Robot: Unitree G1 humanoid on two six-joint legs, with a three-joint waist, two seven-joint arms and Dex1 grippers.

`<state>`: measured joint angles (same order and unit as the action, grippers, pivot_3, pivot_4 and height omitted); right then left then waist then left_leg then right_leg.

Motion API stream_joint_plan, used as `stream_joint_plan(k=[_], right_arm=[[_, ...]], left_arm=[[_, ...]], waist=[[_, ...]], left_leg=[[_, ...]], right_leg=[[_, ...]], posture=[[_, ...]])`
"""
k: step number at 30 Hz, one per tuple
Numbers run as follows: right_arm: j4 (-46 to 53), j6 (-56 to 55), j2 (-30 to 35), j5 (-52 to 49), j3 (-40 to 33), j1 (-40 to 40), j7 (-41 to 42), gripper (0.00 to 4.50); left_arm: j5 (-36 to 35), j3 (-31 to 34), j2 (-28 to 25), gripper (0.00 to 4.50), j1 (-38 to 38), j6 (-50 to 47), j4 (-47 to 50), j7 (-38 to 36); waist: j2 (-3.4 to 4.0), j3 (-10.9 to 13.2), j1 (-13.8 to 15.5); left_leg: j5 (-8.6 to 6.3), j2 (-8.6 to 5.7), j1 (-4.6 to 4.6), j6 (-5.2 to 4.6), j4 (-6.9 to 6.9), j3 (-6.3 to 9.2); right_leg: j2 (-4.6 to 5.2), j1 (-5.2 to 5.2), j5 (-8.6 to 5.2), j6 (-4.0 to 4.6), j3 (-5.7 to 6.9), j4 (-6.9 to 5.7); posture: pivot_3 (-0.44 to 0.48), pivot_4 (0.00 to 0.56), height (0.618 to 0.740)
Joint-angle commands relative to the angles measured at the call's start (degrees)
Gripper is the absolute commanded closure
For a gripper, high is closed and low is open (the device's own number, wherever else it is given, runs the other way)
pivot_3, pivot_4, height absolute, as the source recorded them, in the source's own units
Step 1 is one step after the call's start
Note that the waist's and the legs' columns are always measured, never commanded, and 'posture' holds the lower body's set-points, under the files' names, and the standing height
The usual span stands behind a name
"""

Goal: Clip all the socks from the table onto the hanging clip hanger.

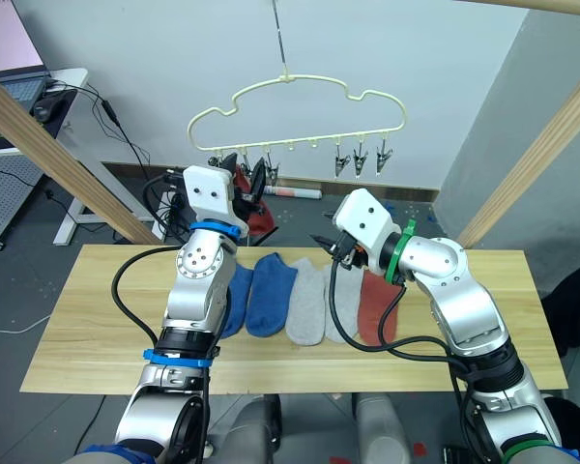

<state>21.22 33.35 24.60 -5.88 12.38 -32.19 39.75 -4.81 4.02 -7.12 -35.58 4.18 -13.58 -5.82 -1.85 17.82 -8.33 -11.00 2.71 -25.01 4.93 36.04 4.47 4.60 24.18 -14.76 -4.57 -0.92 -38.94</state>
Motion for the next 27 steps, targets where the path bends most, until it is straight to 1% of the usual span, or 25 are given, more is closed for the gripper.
stream_joint_plan(k=[1, 11, 14, 15, 17, 19, 22, 23, 25, 27], right_arm=[[1.6, -0.5, 0.4, -1.2, -1.5, -0.6, 0.0, 2.45], [1.8, -0.2, 0.6, -1.6, -1.7, -0.7, -0.2, 2.45], [1.8, -0.3, 0.6, -1.9, -1.7, -0.7, -0.2, 2.41], [1.8, -0.4, 0.5, -2.1, -1.8, -0.7, -0.3, 2.41], [1.8, -0.7, 0.2, -2.7, -2.1, -0.8, -0.4, 2.41], [1.9, -0.9, 0.0, -3.4, -2.4, -0.9, -0.4, 2.41], [2.4, -0.9, -0.2, -4.6, -3.0, -0.6, -0.1, 2.41], [2.6, -0.5, -0.2, -5.2, -3.4, -0.4, 0.0, 2.25], [2.7, 0.3, -0.1, -6.1, -3.9, -0.1, 0.0, 1.88], [1.9, 1.4, 0.8, -4.7, -4.4, 2.0, -1.9, 1.2]], left_arm=[[0.0, 0.2, 0.4, 2.05, -0.7, 1.8, 1.6, 0.1], [-0.2, -0.1, 0.6, 2.05, -0.8, 1.2, 1.2, -0.2], [-0.5, -0.2, 0.8, 2.58, -0.8, 1.1, 1.3, -0.6], [-0.6, -0.2, 0.8, 2.83, -0.7, 1.1, 1.4, -0.7], [-0.6, -0.1, 0.8, 3.49, -0.7, 1.0, 1.6, -0.8], [-0.6, -0.1, 0.7, 4.0, -0.7, 1.0, 1.6, -0.9], [-0.5, 0.2, 0.4, 4.43, -0.8, 0.9, 1.6, -1.0], [-0.5, 0.2, 0.4, 4.5, -0.8, 0.9, 1.6, -1.1], [-0.5, 0.3, 0.3, 4.5, -0.7, 0.8, 1.6, -1.1], [-0.5, 0.2, 0.2, 4.5, -0.5, 0.7, 2.0, -1.3]], waist=[[0.0, 0.0, 0.0], [0.0, 0.0, 0.0], [0.0, 0.0, 0.0], [0.0, 0.0, 0.0], [0.0, 0.0, 0.0], [0.0, 0.0, 0.0], [0.0, 0.0, 0.0], [0.0, 0.0, 0.0], [0.0, 0.0, 0.0], [0.0, 0.0, 0.0]], left_leg=[[0.0, 0.0, 0.0, 0.0, 0.0, 0.0], [0.0, 0.0, 0.0, 0.0, 0.0, 0.0], [0.0, 0.0, 0.0, 0.0, 0.0, 0.0], [0.0, 0.0, 0.0, 0.0, 0.0, 0.0], [0.0, 0.0, 0.0, 0.0, 0.0, 0.0], [0.0, 0.0, 0.0, 0.0, 0.0, 0.0], [0.0, 0.0, 0.0, 0.0, 0.0, 0.0], [0.0, 0.0, 0.0, 0.0, 0.0, 0.0], [0.0, 0.0, 0.0, 0.0, 0.0, 0.0], [0.0, 0.0, 0.0, 0.0, 0.0, 0.0]], right_leg=[[0.0, 0.0, 0.0, 0.0, 0.0, 0.0], [0.0, 0.0, 0.0, 0.0, 0.0, 0.0], [0.0, 0.0, 0.0, 0.0, 0.01, 0.0], [0.0, 0.0, 0.0, 0.0, 0.0, 0.0], [0.0, 0.0, 0.0, 0.0, 0.0, 0.0], [0.0, 0.0, 0.0, 0.0, 0.0, 0.0], [0.0, 0.0, 0.0, 0.0, 0.0, 0.0], [0.0, 0.0, 0.0, 0.0, 0.0, 0.0], [0.0, 0.0, 0.0, -0.01, 0.0, 0.0], [0.0, 0.0, 0.0, -0.01, 0.0, 0.0]], posture=[[-0.306, 0.304, 0.689], [-0.309, 0.308, 0.689], [-0.308, 0.308, 0.689], [-0.307, 0.309, 0.689], [-0.306, 0.309, 0.689], [-0.305, 0.309, 0.689], [-0.306, 0.309, 0.689], [-0.306, 0.309, 0.689], [-0.306, 0.309, 0.689], [-0.307, 0.308, 0.689]])
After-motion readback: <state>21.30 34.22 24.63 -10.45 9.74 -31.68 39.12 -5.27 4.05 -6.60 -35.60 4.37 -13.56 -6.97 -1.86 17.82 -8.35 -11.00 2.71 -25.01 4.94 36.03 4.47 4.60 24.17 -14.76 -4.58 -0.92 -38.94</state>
